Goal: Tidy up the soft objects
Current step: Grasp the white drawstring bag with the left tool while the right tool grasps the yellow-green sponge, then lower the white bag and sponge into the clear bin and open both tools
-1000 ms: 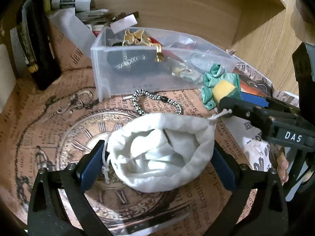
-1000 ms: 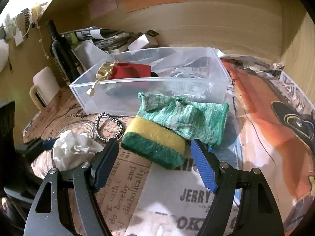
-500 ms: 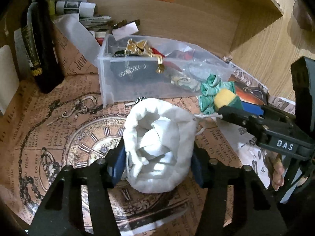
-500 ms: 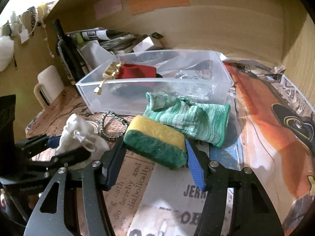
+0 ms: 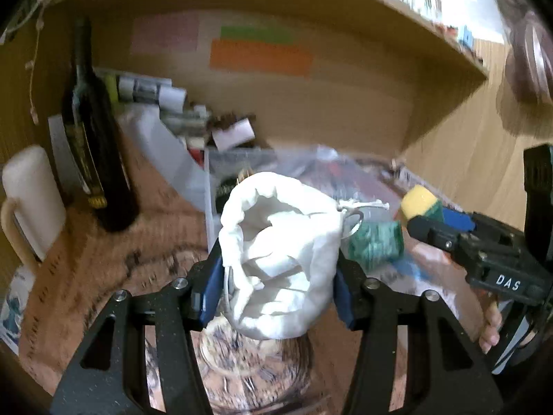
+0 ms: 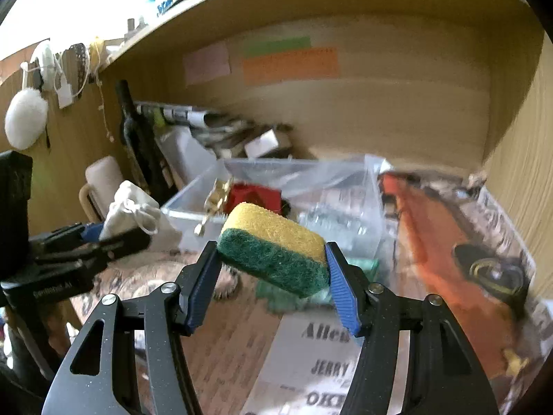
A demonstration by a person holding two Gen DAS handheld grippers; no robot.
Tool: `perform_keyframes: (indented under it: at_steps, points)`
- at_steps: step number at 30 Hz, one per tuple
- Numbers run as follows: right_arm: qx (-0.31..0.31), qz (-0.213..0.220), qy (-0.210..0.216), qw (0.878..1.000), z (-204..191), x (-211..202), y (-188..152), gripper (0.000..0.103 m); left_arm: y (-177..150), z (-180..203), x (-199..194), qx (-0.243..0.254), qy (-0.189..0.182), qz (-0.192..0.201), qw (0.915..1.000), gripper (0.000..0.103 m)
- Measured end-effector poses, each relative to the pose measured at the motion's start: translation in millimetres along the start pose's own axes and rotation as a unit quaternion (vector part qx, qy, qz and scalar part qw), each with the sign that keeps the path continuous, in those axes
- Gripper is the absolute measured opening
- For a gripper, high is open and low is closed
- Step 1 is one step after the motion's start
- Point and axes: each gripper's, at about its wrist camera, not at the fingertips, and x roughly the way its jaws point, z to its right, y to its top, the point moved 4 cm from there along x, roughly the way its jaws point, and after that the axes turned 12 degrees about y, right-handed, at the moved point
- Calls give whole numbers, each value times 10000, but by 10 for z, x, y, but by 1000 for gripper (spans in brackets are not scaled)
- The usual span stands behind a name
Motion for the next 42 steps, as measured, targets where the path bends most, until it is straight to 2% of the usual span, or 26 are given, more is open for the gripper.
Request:
perform_keyframes:
  at_steps: [6,12,16,22,28,32,37,42]
  points:
    - [-116,261,-127,9995,71,7,241,57,309,-15,70,-23,70,277,9996,54]
    - [-210,323,-172,9991,143,157,419,57,479,55,324,113,142,232,9996,54]
    - [-191,153,-191,9995,223,359,456,57,474,130,580,220,168,21,9996,54]
    - [-151,-359,-180,9991,368,738,395,57,441,182,941,305,174,-338,9988,54]
    - [-47,-708,-164,9973,465,915,327,57,412,283,1237,491,163,-614,9968,54]
    - [-98,-826,-137,9964,463,962,301,59,403,280,1325,507,141,-724,9960,56]
    - [-81,-924,-109,9956,464,989,285,61,385,221,1319,392,115,-824,9958,66]
    - [-64,-917,-118,9957,441,951,296,73,389,219,1226,433,155,-752,9961,71]
